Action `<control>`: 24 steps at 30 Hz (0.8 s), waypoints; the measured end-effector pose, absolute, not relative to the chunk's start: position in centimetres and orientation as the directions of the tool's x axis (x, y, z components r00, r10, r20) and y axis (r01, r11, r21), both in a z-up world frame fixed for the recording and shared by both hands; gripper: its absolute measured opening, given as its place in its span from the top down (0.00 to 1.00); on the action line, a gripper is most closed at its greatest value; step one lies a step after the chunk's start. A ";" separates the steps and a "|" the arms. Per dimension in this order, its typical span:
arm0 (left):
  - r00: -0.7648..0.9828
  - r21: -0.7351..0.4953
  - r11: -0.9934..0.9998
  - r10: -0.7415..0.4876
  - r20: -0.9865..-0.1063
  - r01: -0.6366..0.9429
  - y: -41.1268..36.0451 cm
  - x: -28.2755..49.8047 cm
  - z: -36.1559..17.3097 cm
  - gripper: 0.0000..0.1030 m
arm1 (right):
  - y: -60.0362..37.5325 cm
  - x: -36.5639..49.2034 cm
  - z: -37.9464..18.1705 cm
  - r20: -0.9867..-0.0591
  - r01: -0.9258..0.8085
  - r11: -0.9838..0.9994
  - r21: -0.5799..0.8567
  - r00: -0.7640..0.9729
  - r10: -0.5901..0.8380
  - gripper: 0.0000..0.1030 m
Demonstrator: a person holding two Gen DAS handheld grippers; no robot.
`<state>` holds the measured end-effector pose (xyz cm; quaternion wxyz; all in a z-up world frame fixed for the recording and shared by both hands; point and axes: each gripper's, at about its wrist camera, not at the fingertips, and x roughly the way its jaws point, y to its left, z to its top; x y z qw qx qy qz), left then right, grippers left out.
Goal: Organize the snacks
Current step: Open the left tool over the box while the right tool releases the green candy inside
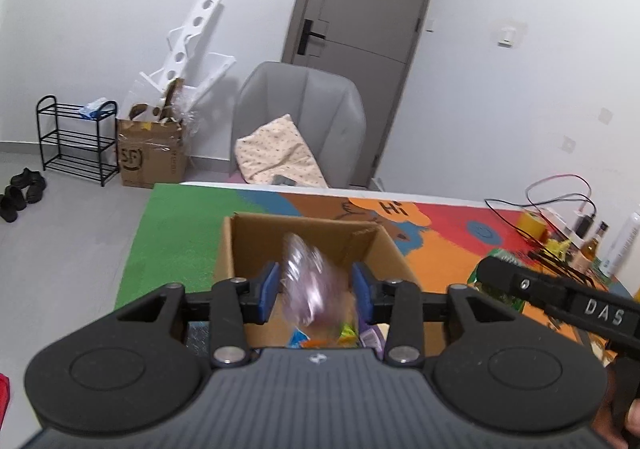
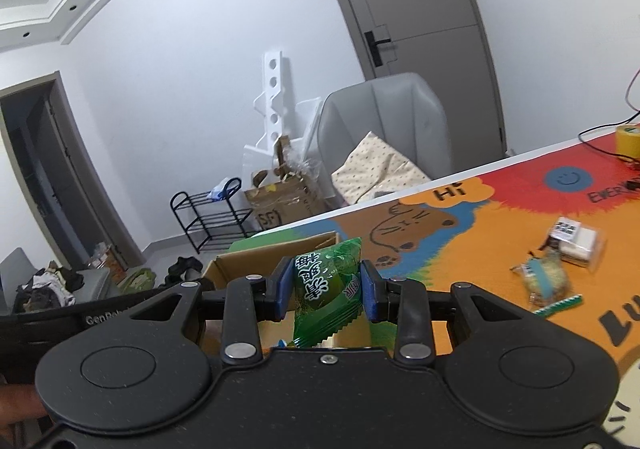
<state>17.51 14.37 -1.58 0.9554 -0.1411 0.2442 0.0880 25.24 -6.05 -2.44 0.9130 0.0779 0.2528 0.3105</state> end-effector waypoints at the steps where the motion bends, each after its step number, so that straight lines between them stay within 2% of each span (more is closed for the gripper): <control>1: 0.866 -0.232 0.943 0.100 -0.489 -0.240 14.6 17.5 -1.5 0.59 | -5.6 25.4 -2.4 -0.417 -0.533 0.792 0.298 0.673 0.611 0.68; 8: 0.853 -0.231 0.927 0.147 -0.501 -0.296 16.6 17.3 -1.4 0.58 | -3.0 26.5 -2.7 -0.429 -0.568 0.759 0.317 0.628 0.649 0.68; 12: 0.842 -0.225 0.916 0.180 -0.508 -0.332 17.9 16.8 -1.5 0.48 | -1.5 26.8 -2.5 -0.429 -0.587 0.740 0.329 0.606 0.670 0.68; 16: 0.833 -0.222 0.907 0.202 -0.514 -0.357 18.9 16.3 -1.6 0.43 | -0.5 27.0 -2.2 -0.420 -0.600 0.721 0.346 0.588 0.691 0.68; 18: 0.832 -0.218 0.906 0.211 -0.513 -0.364 19.1 16.1 -1.6 0.35 | -0.2 27.0 -1.9 -0.412 -0.608 0.712 0.352 0.582 0.701 0.68; 20: 0.831 -0.210 0.904 0.223 -0.510 -0.372 19.2 16.0 -1.4 0.32 | 0.2 27.0 -1.8 -0.411 -0.615 0.705 0.354 0.575 0.708 0.67; 21: 0.831 -0.209 0.903 0.228 -0.508 -0.375 19.3 15.8 -1.3 0.31 | 0.4 27.0 -1.8 -0.410 -0.623 0.693 0.364 0.561 0.719 0.66; 24: 0.829 -0.208 0.898 0.241 -0.505 -0.388 19.3 15.5 -1.2 0.24 | 0.7 27.2 -1.9 -0.416 -0.625 0.678 0.386 0.538 0.733 0.51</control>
